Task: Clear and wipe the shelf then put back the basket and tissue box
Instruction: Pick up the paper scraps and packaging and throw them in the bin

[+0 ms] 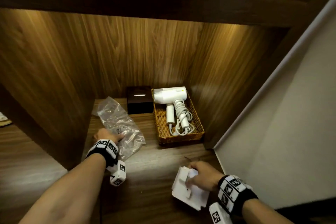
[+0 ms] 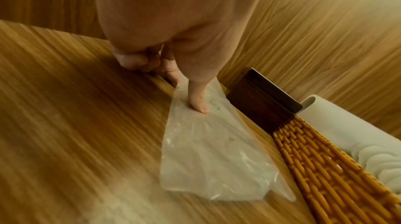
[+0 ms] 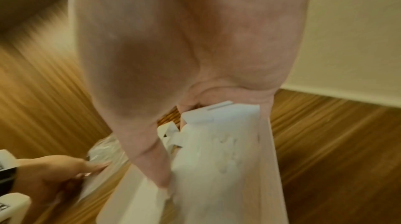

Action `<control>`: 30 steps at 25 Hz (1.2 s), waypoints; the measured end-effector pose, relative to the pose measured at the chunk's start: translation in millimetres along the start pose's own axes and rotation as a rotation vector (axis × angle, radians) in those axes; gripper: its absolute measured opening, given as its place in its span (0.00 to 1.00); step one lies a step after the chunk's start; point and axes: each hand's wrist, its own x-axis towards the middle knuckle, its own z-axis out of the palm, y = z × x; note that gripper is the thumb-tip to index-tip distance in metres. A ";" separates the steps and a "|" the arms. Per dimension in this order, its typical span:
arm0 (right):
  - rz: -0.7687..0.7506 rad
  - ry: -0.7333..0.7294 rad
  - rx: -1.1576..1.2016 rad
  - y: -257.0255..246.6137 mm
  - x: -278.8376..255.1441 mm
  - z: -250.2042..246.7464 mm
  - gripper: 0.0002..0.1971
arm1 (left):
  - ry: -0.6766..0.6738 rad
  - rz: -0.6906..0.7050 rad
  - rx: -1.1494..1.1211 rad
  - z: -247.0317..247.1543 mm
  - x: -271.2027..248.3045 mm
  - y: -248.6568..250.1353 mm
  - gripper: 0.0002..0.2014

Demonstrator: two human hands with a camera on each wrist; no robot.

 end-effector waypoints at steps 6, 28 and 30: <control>0.121 0.194 -0.057 15.5 -9.2 -30.6 0.19 | -0.011 0.077 -0.063 -4.0 -13.3 -3.4 0.15; 0.191 0.355 -0.107 -20.3 33.1 7.9 0.12 | -0.451 0.753 -0.231 -105.9 -176.3 -55.3 0.28; 0.200 0.333 -0.059 -22.4 30.1 12.1 0.13 | -0.478 0.744 -0.223 -101.2 -178.1 -61.1 0.28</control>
